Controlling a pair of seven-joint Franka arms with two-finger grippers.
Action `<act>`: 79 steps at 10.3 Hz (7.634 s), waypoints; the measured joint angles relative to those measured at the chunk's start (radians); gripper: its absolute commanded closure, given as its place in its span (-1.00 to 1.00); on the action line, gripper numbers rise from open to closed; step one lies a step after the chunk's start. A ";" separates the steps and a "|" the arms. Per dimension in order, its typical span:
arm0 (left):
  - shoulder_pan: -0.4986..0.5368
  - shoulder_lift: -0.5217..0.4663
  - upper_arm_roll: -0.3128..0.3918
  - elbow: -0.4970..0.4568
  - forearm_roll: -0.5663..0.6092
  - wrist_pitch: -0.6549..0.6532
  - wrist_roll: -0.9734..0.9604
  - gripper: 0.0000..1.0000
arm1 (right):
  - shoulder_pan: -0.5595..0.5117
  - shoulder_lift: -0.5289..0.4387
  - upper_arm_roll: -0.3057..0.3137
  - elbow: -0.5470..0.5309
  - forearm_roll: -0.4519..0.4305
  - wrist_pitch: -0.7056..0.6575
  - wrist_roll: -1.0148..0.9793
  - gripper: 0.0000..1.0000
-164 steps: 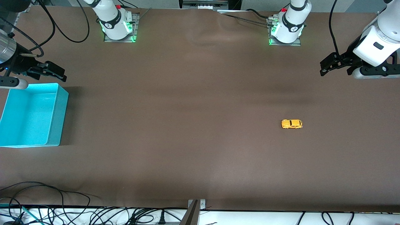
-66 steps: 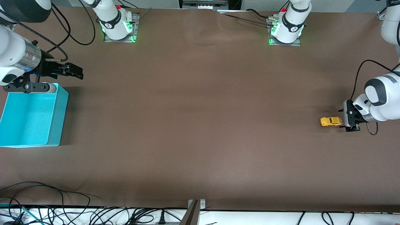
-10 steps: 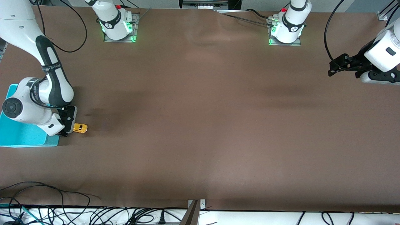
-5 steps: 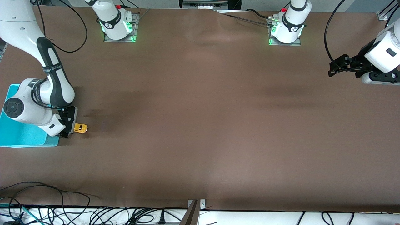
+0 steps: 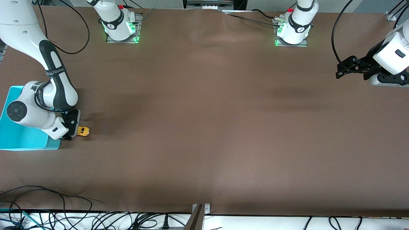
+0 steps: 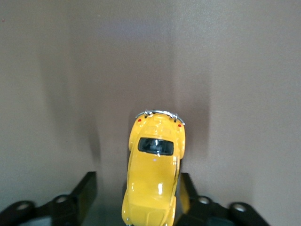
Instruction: Wind up and store yellow beetle car
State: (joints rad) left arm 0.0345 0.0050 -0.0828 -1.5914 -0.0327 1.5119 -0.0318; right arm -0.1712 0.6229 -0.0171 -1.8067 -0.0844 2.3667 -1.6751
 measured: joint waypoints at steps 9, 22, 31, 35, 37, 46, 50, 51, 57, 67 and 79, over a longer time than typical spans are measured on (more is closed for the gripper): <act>0.000 0.001 0.000 0.001 0.000 0.000 0.000 -1.00 | 0.008 -0.009 0.068 0.234 0.007 -0.354 0.035 1.00; 0.000 0.001 -0.003 0.002 0.000 0.000 0.000 -1.00 | -0.083 0.000 -0.115 0.364 -0.068 -0.557 -0.314 1.00; 0.000 0.002 -0.004 0.002 0.000 0.000 0.000 -1.00 | -0.181 0.044 -0.116 0.222 -0.068 -0.325 -0.357 1.00; 0.000 0.002 -0.004 0.002 0.000 0.000 0.000 -1.00 | -0.181 0.075 -0.113 0.218 -0.068 -0.280 -0.357 1.00; 0.000 0.002 -0.004 0.002 0.000 0.000 0.000 -1.00 | -0.182 0.099 -0.113 0.218 -0.068 -0.247 -0.357 0.80; 0.000 0.002 -0.004 0.003 0.000 0.000 0.000 -1.00 | -0.182 0.052 -0.111 0.248 -0.057 -0.354 -0.355 -1.00; 0.000 0.002 -0.004 0.004 0.000 0.000 0.000 -1.00 | -0.178 -0.077 -0.095 0.343 -0.003 -0.626 -0.166 -1.00; 0.000 0.002 -0.005 0.004 0.000 0.000 0.000 -1.00 | -0.177 -0.085 -0.077 0.375 0.007 -0.674 -0.103 -1.00; 0.000 0.002 -0.008 0.004 0.000 0.000 0.000 -1.00 | -0.169 -0.177 0.064 0.430 0.063 -0.725 0.258 -1.00; 0.000 0.002 -0.009 0.004 0.000 0.000 0.000 -1.00 | 0.007 -0.407 0.137 0.317 0.066 -0.732 1.230 -1.00; 0.000 0.002 -0.009 0.005 0.000 0.000 0.000 -1.00 | 0.103 -0.621 0.142 0.146 0.066 -0.733 1.661 -1.00</act>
State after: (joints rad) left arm 0.0340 0.0071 -0.0915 -1.5867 -0.0327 1.5118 -0.0319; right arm -0.0680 0.0016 0.1249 -1.6612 -0.0188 1.6334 -0.0145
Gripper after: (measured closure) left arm 0.000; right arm 0.000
